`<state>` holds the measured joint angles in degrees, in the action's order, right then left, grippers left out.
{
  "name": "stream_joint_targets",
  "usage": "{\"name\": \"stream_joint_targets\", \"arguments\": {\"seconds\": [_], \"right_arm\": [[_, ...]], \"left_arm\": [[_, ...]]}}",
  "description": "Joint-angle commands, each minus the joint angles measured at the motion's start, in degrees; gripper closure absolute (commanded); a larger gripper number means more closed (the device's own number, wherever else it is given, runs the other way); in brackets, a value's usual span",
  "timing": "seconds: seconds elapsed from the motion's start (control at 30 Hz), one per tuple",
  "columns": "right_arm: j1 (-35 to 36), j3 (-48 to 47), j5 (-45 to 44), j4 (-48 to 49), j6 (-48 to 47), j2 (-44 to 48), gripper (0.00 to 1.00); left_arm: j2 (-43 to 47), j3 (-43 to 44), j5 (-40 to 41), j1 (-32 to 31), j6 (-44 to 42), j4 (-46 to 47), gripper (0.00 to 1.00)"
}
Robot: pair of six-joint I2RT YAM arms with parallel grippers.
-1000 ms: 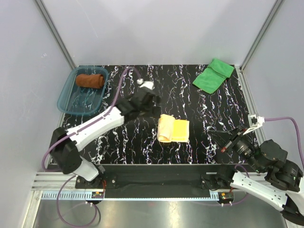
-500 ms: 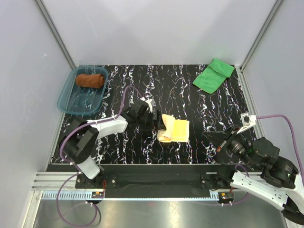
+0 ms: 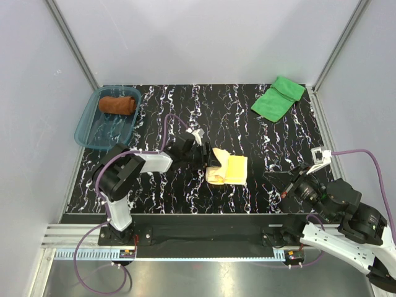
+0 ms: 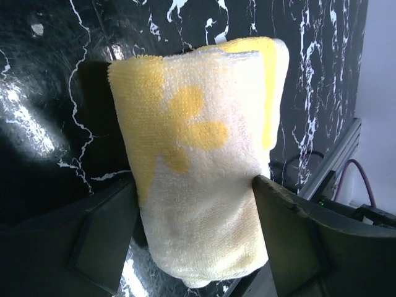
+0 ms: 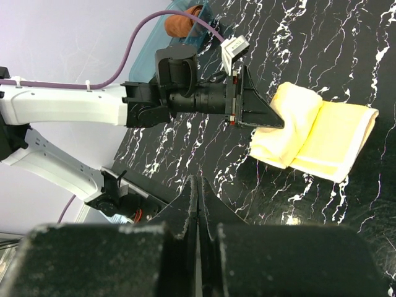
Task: Roll the towels
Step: Roll the towel
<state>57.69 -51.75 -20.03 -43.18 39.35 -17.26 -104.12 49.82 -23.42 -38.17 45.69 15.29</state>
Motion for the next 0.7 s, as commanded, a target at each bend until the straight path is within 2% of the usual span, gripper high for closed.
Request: {"name": "stream_joint_targets", "arguments": {"seconds": [0.0, 0.07, 0.1, 0.17, 0.2, 0.23, 0.3, 0.33, 0.37, 0.5, 0.53, 0.67], "right_arm": [[-0.21, 0.24, -0.53, -0.06, 0.37, 0.38, 1.0], [-0.3, 0.59, -0.71, -0.33, 0.37, 0.82, 1.0], [-0.21, 0.68, -0.88, -0.24, 0.46, 0.99, 1.0], [-0.21, 0.94, -0.97, -0.5, 0.55, 1.52, 1.0], [-0.3, 0.95, -1.06, -0.5, 0.64, 1.61, 1.0], [-0.21, 0.95, -1.15, -0.59, 0.72, 1.79, 1.0], [-0.3, 0.86, -1.15, -0.94, 0.9, 2.05, 1.0], [-0.3, 0.68, -1.15, -1.03, 0.9, 2.22, 1.0], [-0.3, 0.59, -1.24, -1.29, 0.9, 2.49, 1.0], [-0.3, 0.86, -1.41, -1.56, 0.9, 3.02, 1.0], [-0.21, 1.03, -1.41, -1.64, 0.99, 3.19, 1.0], [-0.3, 1.3, -1.59, -1.47, 1.08, 3.63, 1.0]], "left_arm": [[-2.85, -0.34, 0.83, 0.03, -0.08, 0.44, 0.3], [-2.85, -0.08, -0.3, -0.06, -0.08, 0.8, 0.45], [-2.59, 0.18, -0.75, -0.06, -0.51, 0.62, 0.63], [-1.88, 2.02, -1.1, -0.15, -1.91, -2.79, 0.69], [-1.01, 3.34, -0.58, -0.15, -4.36, -5.42, 0.76], [-0.57, 4.57, 1.6, -0.23, -5.95, -12.32, 0.78], [1.01, 9.65, 5.12, -0.41, -11.38, -20.43, 0.86], [1.54, 11.68, 7.4, -0.58, -13.24, -28.48, 0.89], [1.9, 13.44, 12.56, -0.76, -16.39, -32.56, 0.89], [2.43, 23.45, 23.23, -1.29, -20.9, -50.66, 0.89], [2.34, 24.52, 28.99, -1.46, -21.34, -52.62, 0.89], [0.32, 29.36, 39.49, -5.24, -22.14, -59.05, 0.88]]}}
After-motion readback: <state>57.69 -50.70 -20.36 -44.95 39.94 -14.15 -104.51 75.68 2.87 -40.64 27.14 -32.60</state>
